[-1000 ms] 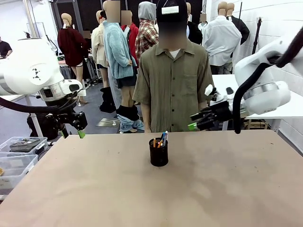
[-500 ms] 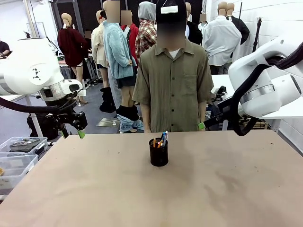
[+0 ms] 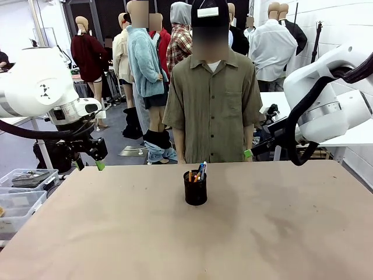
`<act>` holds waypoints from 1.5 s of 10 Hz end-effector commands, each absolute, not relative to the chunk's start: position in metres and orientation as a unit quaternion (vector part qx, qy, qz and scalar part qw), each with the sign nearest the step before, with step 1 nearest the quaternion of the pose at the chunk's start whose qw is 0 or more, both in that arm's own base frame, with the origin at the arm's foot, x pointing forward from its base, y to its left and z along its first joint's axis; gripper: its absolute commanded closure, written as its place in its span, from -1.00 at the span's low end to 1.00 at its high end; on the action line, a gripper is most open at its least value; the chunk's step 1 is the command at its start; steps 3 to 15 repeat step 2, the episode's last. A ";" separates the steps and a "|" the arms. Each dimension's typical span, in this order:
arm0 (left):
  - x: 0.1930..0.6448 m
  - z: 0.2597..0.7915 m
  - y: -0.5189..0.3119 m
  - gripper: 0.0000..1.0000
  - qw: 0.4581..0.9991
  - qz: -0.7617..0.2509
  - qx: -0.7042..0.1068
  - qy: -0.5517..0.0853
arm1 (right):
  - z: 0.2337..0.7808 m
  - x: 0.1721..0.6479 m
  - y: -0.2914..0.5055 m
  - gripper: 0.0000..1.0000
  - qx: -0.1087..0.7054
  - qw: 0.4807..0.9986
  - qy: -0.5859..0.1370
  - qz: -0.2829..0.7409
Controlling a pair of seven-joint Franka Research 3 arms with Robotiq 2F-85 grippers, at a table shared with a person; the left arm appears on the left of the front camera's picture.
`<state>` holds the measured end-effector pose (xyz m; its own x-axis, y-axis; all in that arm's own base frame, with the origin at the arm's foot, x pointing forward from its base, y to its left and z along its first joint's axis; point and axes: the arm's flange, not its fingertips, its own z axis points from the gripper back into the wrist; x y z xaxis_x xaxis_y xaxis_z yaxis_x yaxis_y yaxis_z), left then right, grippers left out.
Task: Place the pens into the pen holder.
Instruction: Pick up a writing instrument from the table and place it into the Pen holder.
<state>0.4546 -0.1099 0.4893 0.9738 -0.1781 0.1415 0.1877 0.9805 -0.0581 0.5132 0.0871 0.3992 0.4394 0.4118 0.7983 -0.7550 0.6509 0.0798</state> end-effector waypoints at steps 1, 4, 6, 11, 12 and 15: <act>0.454 0.491 -0.110 -0.49 0.993 -0.088 -0.028 -0.067 | 0.397 0.513 0.086 -0.69 0.223 0.813 -0.398 0.362; 0.454 0.491 -0.110 -0.49 0.993 -0.088 -0.028 -0.067 | 0.397 0.513 0.086 -0.69 0.223 0.813 -0.398 0.362; 0.454 0.491 -0.110 -0.49 0.993 -0.088 -0.028 -0.067 | 0.397 0.513 0.086 -0.69 0.223 0.813 -0.398 0.362; 0.454 0.491 -0.110 -0.49 0.993 -0.088 -0.028 -0.067 | 0.397 0.513 0.086 -0.69 0.223 0.813 -0.398 0.362; 0.454 0.491 -0.110 -0.49 0.993 -0.088 -0.028 -0.067 | 0.397 0.513 0.086 -0.69 0.223 0.813 -0.398 0.362; 0.454 0.491 -0.110 -0.49 0.993 -0.088 -0.028 -0.067 | 0.397 0.513 0.086 -0.69 0.223 0.813 -0.398 0.362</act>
